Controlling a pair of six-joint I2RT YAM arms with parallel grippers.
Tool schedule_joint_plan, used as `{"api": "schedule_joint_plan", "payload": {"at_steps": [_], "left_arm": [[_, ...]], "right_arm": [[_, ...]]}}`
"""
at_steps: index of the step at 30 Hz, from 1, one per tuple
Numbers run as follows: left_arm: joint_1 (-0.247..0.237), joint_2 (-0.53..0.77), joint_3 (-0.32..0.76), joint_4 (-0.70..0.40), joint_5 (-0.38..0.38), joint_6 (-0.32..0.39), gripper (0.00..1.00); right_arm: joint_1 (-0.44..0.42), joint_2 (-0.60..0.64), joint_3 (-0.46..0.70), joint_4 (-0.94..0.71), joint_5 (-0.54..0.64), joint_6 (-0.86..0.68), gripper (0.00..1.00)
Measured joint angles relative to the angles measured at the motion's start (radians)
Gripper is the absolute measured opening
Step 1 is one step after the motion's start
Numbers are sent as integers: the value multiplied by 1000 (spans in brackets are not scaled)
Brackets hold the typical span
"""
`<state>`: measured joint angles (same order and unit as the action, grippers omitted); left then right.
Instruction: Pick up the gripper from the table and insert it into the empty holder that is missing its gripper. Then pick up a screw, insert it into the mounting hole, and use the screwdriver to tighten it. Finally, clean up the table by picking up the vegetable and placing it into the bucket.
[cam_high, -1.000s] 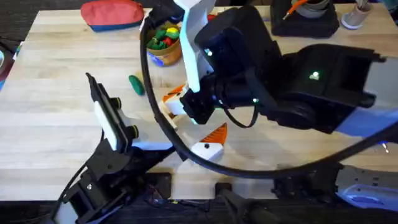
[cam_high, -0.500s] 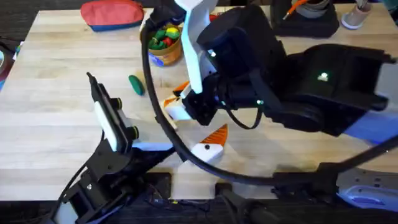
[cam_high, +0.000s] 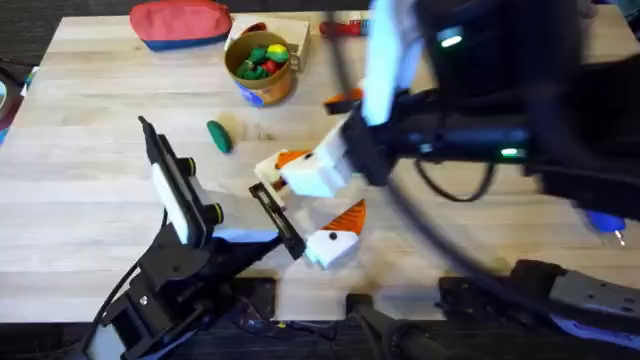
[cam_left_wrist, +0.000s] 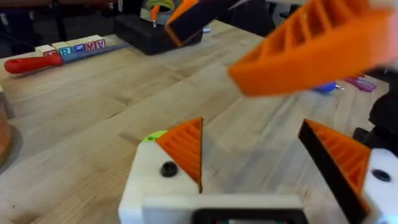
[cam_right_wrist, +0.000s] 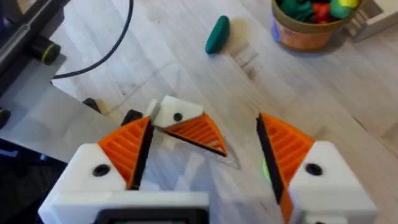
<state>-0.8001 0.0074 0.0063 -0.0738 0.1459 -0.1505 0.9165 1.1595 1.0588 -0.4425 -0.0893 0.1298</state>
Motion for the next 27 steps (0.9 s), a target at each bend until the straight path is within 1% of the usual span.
{"api": "schedule_joint_plan", "payload": {"at_steps": [1, 2, 6, 8, 11, 13, 14, 15, 17, 18, 19, 20, 21, 22, 23, 27], "left_arm": [[0, 0, 0, 0, 0, 0, 987], [0, 0, 0, 0, 0, 0, 987], [0, 0, 0, 0, 0, 0, 987], [0, 0, 0, 0, -1, 0, 987], [0, 0, 0, 0, -4, 0, 994], [0, 0, 0, 0, -4, 2, 937], [0, 0, 0, 0, -4, 2, 871], [0, 0, 0, 0, -5, 1, 778], [0, 0, 0, 0, -7, 4, 541], [0, 0, 0, 0, -8, 7, 461], [0, 0, 0, 0, -8, 7, 413], [0, 0, 0, 0, -8, 8, 329], [0, 0, 0, 0, -8, 9, 219], [0, 0, 0, 0, -8, 9, 88], [0, 0, 0, 0, -9, 11, 22], [0, 0, 0, 0, -9, 11, 11]], "right_arm": [[-19, -33, 0, -21, 1, 0, 981], [-79, -141, 0, -106, 7, 0, 991], [-142, -268, 0, -248, 8, 0, 991], [-165, -321, 0, -315, 9, 0, 991], [-175, -386, 0, -381, 11, 0, 991], [-175, -431, 0, -418, 11, 0, 991], [-175, -451, -1, -432, 11, 0, 991], [-175, -472, -1, -447, 10, 0, 991], [-175, -513, -1, -467, 10, 0, 991], [-175, -529, -1, -472, 10, 0, 991], [-175, -544, -1, -475, 10, 0, 991], [-175, -558, -1, -476, 10, 0, 991], [-175, -568, -1, -476, 10, 0, 991], [-175, -576, -1, -478, 10, 0, 991], [-175, -583, -1, -480, 10, 0, 991], [-175, -590, -1, -512, 10, 0, 991]]}}
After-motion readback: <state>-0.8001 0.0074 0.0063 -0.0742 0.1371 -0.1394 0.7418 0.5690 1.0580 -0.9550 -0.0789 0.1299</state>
